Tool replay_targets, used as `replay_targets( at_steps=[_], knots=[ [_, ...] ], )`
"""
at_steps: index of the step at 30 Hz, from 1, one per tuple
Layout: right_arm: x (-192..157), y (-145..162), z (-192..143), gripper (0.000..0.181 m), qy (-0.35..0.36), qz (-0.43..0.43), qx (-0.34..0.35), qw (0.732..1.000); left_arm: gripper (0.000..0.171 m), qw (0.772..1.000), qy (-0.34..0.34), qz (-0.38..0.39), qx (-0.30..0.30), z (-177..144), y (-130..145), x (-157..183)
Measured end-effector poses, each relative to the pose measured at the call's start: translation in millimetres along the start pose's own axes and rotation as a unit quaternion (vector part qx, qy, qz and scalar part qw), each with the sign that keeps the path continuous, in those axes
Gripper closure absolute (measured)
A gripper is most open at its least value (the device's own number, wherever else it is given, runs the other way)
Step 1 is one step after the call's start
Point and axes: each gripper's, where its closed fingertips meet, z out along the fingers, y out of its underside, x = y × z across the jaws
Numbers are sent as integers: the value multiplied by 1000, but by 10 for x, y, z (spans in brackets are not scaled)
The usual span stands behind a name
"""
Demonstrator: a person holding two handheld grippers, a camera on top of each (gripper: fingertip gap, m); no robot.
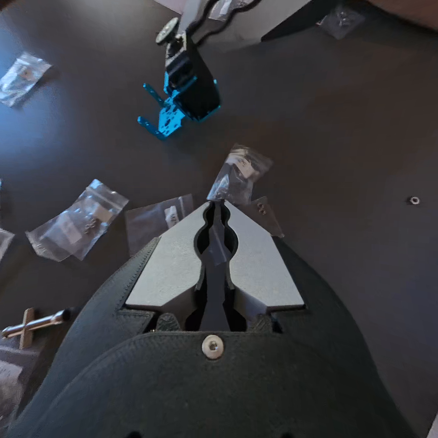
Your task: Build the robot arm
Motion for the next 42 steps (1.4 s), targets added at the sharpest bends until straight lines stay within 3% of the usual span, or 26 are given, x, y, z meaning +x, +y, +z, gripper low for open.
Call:
replay_targets(
  at_steps=[7, 19, 23, 28, 42],
  knots=[
    [8, -9, 12, 177, -3, 3, 6, 1000, 158, 999, -13, 20, 31, 143, -189, 94],
    [11, -4, 17, 177, -5, 2, 6, 1000, 155, 999, -5, 50, -15, -27, 55, 78],
    [11, -5, 19, 177, -5, 0, 5, 1000, 159, 997, 12, 77, -6, -37, -75, 125],
    [10, 1, 19, 177, -5, -2, 4, 1000, 159, 982, 10, 174, -76, 39, -97, 148],
    [8, 9, 19, 177, -6, -7, 2, 1000, 159, 954, 65, 246, -159, 91, 24, 144]
  ],
)
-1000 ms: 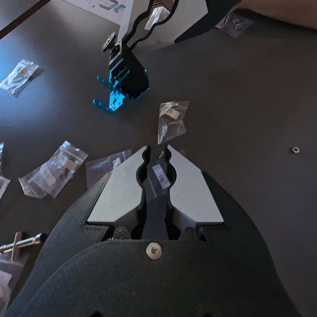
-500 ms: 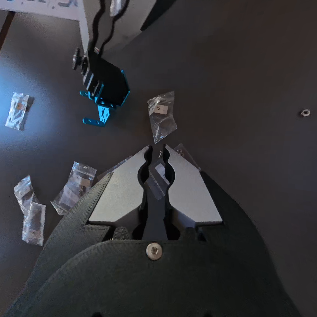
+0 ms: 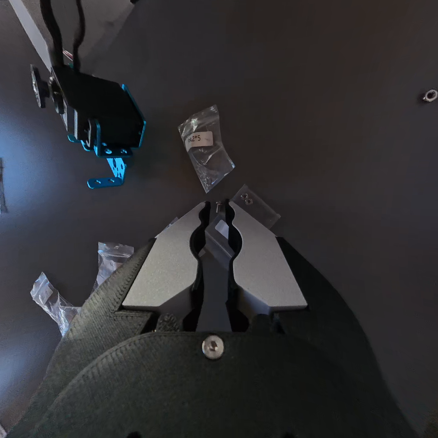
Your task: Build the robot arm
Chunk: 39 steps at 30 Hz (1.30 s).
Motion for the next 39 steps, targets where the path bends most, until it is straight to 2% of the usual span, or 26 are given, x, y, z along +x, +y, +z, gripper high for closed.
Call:
replay_targets(
  at_steps=[15, 17, 19, 21, 24, 28, 30, 34, 39],
  knots=[
    [-1, 3, 1, 177, -1, -4, -2, 1000, 166, 1000, 25, 15, -7, 23, 6, 8],
    [1, 3, 0, 177, 1, -4, -3, 1000, 166, 1000, 8, -13, 14, -4, -13, -68],
    [6, 5, 3, 177, 4, -4, -5, 1000, 166, 995, -21, -67, 72, -65, -105, -208],
    [8, 1, 4, 177, 5, -1, -5, 1000, 166, 979, -46, -133, 148, -151, -232, -349],
    [11, -13, 7, 177, 4, 10, -6, 1000, 167, 941, -81, -223, 239, -265, -384, -557],
    [-5, -45, 12, 177, 4, 7, -9, 1000, 167, 876, -80, -334, 338, -406, -569, -768],
    [-22, -69, 14, 177, 2, 4, -9, 1000, 167, 843, -72, -367, 387, -498, -644, -841],
    [-31, -91, 16, 177, 3, -1, -9, 1000, 167, 819, -30, -403, 407, -428, -664, -807],
    [-30, -94, 21, 177, 2, -2, -8, 1000, 166, 787, -22, -445, 427, -402, -571, -825]
  ],
)
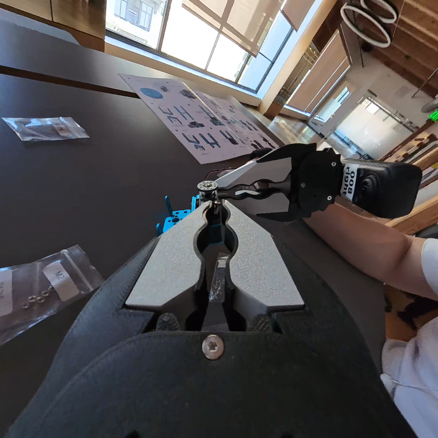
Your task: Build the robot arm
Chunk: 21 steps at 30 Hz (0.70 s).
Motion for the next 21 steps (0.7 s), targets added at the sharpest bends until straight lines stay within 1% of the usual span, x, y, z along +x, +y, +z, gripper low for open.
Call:
replay_targets(
  at_steps=[4, 13, 21],
  knots=[
    [2, 0, 3, 177, 0, -1, -1, 1000, 167, 1000, 9, -27, 9, -10, 19, -12],
    [4, 15, 8, 177, 0, -1, -5, 1000, 167, 1000, -1, -26, 14, 70, 57, -3],
    [11, 24, 9, 177, -1, 2, -5, 1000, 167, 1000, -4, -27, 13, 69, 77, -16]
  ],
)
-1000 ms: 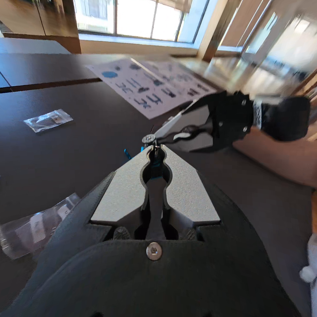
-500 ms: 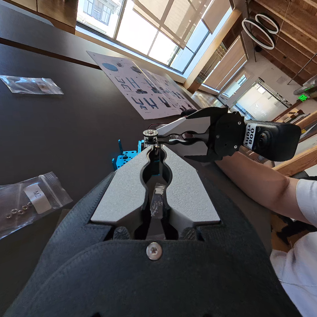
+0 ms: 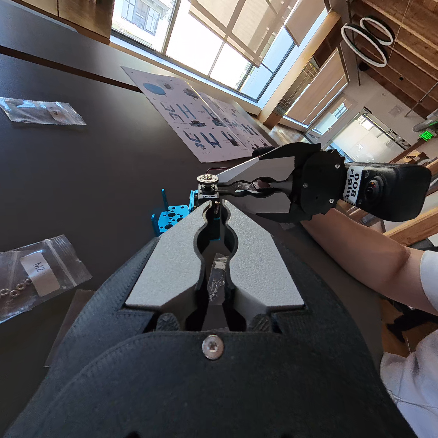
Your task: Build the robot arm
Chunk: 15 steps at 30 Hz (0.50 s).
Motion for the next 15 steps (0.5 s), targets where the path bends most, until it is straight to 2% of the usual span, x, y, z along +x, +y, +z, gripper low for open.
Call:
replay_targets(
  at_steps=[15],
  knots=[
    [13, 3, 3, 177, 3, 4, -2, 1000, 167, 1000, -12, 16, -12, 7, 43, 9]
  ],
)
